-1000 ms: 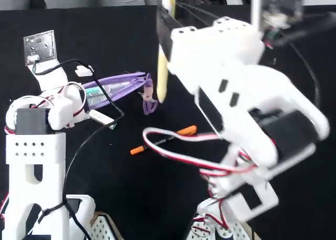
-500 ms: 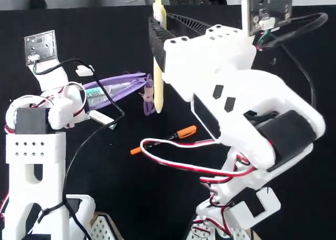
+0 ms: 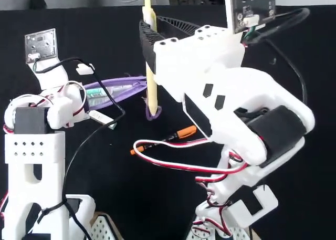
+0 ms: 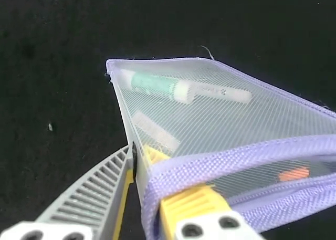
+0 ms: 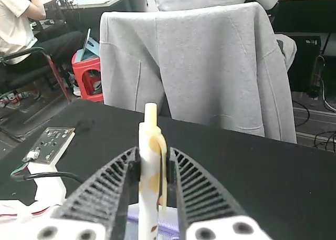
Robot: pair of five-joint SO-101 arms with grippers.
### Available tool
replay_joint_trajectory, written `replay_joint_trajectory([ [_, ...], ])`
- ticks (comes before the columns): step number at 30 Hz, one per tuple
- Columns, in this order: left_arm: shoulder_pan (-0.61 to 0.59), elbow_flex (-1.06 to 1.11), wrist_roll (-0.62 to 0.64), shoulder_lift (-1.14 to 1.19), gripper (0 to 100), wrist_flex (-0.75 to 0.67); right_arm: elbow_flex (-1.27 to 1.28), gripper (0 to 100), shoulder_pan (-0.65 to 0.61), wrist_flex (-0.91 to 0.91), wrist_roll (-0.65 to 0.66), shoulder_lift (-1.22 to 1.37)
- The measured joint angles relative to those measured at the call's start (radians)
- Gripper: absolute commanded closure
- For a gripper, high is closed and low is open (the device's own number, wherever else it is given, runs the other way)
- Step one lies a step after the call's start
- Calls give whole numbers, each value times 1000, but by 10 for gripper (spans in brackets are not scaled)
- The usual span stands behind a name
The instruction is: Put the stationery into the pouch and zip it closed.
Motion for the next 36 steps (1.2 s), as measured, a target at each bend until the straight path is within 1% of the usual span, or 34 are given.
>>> replay_joint_trajectory([
  [4,0,0,-5,0,971,0,0,988,2,0,3,-52],
  [6,0,0,-5,0,971,0,9,988,26,0,3,-104],
  [9,0,0,-5,0,971,0,81,988,72,0,3,-184],
  [14,0,0,-5,0,971,0,181,988,75,-5,3,-275],
  [17,0,0,-5,0,971,0,279,988,80,-57,3,-293],
  [21,0,0,-5,0,971,0,505,988,81,-209,3,-285],
  [26,0,0,-5,0,971,0,858,988,83,-483,3,-328],
  [34,0,0,-5,0,971,0,1323,988,83,-873,3,-600],
  [36,0,0,-5,0,971,0,1432,988,66,-970,3,-672],
])
